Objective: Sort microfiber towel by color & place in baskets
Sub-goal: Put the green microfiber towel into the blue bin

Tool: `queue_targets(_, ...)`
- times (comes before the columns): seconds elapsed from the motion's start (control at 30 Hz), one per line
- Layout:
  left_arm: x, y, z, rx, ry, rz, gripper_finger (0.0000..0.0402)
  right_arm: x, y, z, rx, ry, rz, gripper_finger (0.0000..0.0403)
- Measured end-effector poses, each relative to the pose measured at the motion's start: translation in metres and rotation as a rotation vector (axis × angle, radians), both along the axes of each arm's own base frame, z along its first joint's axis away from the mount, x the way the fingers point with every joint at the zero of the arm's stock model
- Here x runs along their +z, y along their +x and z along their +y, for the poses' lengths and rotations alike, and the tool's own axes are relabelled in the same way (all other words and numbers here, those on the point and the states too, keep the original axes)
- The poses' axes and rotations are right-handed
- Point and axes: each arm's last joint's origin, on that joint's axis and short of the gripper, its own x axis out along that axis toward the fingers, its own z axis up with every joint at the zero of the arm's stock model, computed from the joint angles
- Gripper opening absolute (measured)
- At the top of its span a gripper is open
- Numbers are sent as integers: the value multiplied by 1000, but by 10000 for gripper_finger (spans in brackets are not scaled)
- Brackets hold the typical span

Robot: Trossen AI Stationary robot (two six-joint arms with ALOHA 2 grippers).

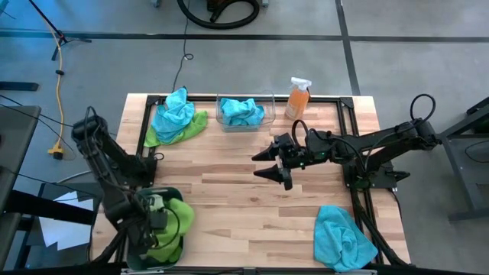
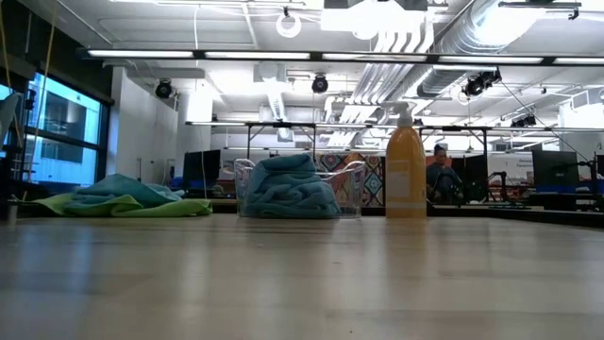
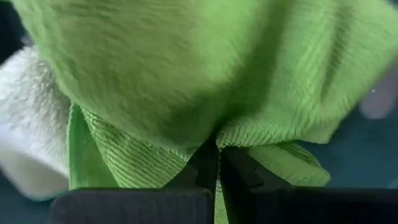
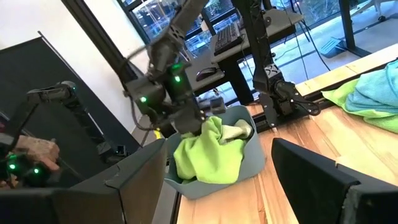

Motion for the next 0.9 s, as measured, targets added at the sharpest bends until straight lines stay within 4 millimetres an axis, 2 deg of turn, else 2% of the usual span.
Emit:
queue_targets(0.27,-49,2,13,29,-66,-10,0,0,0,0,-7,5,1,287)
queue_targets(0.4,-77,-4,19,68,-106,49,0,0,0,0,-15,16,3,287)
queue_targets(0.53,-96,-10,26,129,-126,109,0,0,0,-1,-21,25,4,287)
queue_targets(0.73,-97,-11,28,104,-130,102,3,0,0,0,-21,29,5,287)
queue_targets(0.9,-87,-11,26,93,-169,115,40,0,0,-1,-20,24,4,287)
